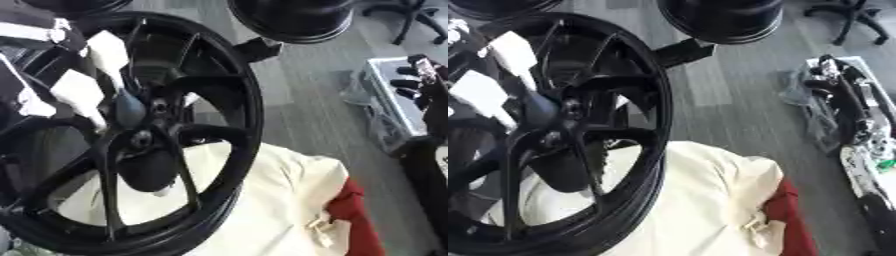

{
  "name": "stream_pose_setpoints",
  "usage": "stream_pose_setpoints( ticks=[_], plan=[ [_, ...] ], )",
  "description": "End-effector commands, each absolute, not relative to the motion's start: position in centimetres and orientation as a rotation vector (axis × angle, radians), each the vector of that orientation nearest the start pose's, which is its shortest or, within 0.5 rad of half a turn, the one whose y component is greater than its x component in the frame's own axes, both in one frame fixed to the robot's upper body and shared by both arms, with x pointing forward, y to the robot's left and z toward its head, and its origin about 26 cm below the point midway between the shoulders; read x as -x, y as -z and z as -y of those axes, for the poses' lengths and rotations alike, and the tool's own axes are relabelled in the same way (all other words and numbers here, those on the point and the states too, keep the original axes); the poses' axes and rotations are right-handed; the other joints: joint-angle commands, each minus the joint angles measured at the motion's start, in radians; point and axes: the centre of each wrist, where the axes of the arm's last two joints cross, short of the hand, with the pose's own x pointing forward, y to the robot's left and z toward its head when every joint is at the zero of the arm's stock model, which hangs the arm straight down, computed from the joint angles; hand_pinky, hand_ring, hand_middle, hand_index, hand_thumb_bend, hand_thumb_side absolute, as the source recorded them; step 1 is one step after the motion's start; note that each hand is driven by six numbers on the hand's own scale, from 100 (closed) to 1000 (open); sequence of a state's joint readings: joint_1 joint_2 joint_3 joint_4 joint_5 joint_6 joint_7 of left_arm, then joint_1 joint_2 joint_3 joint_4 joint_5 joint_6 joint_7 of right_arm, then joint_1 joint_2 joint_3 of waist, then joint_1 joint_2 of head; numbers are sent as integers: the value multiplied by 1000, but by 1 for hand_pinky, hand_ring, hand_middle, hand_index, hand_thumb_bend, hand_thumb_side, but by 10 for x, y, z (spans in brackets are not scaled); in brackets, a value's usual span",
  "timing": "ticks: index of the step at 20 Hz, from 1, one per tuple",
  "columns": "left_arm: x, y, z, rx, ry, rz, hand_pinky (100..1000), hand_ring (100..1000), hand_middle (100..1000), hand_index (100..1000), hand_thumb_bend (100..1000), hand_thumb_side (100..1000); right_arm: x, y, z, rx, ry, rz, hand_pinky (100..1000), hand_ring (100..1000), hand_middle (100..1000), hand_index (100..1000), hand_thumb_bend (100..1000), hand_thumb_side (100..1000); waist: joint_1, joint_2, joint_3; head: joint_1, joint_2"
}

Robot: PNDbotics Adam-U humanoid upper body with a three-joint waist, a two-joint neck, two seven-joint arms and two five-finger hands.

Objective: Pull the pin out of the wheel hub.

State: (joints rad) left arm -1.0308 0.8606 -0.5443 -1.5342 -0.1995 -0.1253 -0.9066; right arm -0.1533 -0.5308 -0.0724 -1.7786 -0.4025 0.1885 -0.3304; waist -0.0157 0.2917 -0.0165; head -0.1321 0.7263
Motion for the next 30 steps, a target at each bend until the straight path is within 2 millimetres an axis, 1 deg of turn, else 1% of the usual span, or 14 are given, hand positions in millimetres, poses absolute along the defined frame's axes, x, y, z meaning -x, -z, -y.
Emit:
stream_pose_setpoints(
  ticks=[1,3,4,5,7,10,16,22,30],
  plan=[
    [-383,-345,-239,-470,2123,1344,707,541,449,325,151,100,-303,-149,352,318,126,1773,853,722,714,823,100,636,-1,-15,0,4,-15],
    [-382,-346,-239,-470,2118,1352,705,539,438,296,140,100,-303,-149,352,318,126,1774,853,722,714,823,100,636,0,-15,1,4,-15],
    [-382,-348,-239,-469,2114,1357,705,539,438,296,140,100,-303,-149,352,317,126,1774,853,722,714,823,100,636,0,-15,1,5,-15],
    [-381,-349,-239,-469,2109,1362,703,536,423,266,134,100,-303,-148,352,317,126,1773,853,722,714,823,100,637,0,-16,1,5,-15],
    [-381,-351,-239,-468,2099,1369,701,535,412,239,135,100,-303,-148,353,318,126,1772,853,722,714,823,100,636,0,-16,1,4,-16],
    [-380,-352,-239,-464,2092,1375,699,533,406,212,127,100,-303,-148,353,319,126,1772,853,722,714,823,100,634,-1,-17,1,4,-16],
    [-376,-360,-240,-444,2060,1414,697,529,400,203,117,100,-303,-148,353,320,126,1771,853,721,713,823,100,632,-2,-18,2,5,-12],
    [-369,-373,-242,-444,2025,1470,695,526,396,199,118,100,-303,-148,354,322,124,1771,853,722,714,823,100,630,-2,-22,6,7,-8],
    [-357,-389,-250,-424,1973,1547,693,519,387,196,108,100,-302,-148,354,325,124,1770,854,722,714,823,100,627,-2,-29,9,2,-2]
  ],
)
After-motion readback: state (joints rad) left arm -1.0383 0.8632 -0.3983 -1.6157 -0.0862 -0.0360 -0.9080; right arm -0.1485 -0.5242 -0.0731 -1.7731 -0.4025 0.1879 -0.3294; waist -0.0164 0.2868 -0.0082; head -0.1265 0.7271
